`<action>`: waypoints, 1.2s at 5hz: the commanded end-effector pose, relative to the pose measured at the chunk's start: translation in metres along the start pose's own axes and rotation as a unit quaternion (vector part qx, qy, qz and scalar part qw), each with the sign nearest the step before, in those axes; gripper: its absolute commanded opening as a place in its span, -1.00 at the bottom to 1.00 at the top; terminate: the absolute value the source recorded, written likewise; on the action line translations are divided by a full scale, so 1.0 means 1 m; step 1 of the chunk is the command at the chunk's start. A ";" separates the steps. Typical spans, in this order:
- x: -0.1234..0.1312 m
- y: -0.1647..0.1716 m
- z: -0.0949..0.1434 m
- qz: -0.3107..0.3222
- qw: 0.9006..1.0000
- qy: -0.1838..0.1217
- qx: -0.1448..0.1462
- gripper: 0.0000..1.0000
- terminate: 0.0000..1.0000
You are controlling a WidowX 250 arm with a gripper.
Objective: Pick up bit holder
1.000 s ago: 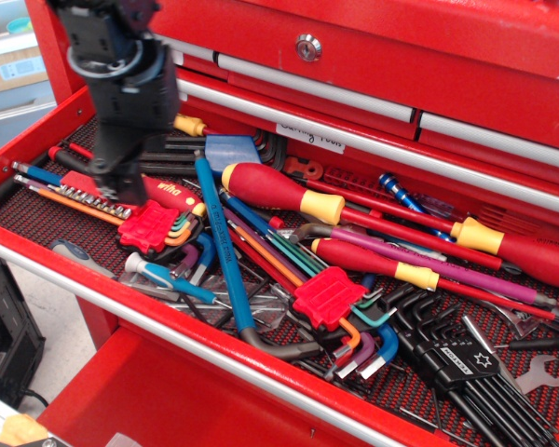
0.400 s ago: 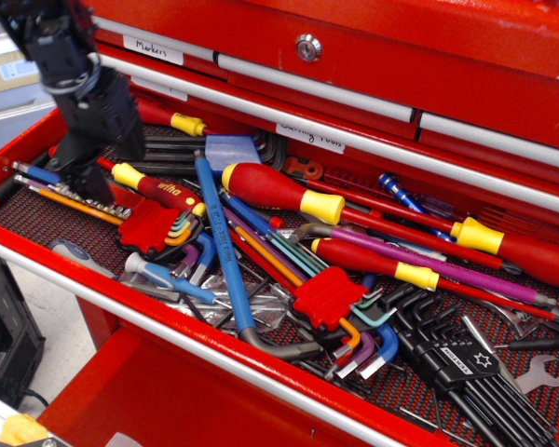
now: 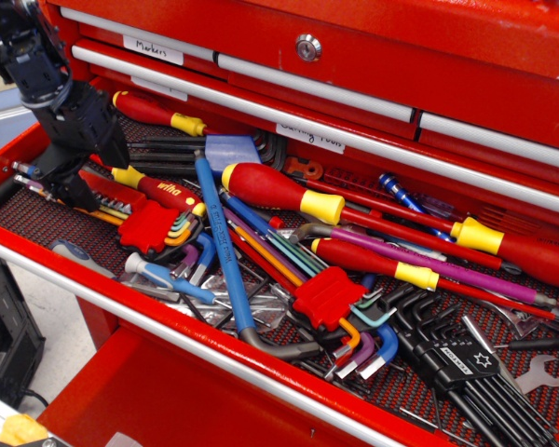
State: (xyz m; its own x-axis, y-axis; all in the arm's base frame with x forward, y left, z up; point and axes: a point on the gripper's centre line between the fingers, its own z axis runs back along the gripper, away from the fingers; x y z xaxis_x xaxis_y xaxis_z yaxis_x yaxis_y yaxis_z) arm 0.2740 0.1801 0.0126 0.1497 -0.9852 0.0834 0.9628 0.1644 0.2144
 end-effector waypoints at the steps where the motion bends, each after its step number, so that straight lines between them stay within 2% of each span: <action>1: 0.003 0.004 -0.009 0.019 1.000 -0.013 0.013 1.00 -1.00; 2: 0.005 0.003 -0.010 0.039 0.999 -0.018 -0.002 -1.00 -1.00; 3: 0.009 0.005 -0.008 0.052 0.998 -0.022 -0.026 -1.00 -1.00; 4: 0.019 0.011 0.018 0.061 0.998 0.004 -0.034 -1.00 -1.00; 5: 0.031 0.021 0.058 0.062 0.997 0.031 -0.033 -1.00 -1.00; 6: 0.046 0.027 0.106 0.071 0.995 0.068 -0.013 -1.00 -1.00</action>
State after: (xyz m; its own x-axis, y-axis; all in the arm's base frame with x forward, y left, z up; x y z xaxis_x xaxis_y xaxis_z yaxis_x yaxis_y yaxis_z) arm 0.2682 0.1460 0.1216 0.3140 -0.9491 -0.0259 0.9427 0.3084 0.1275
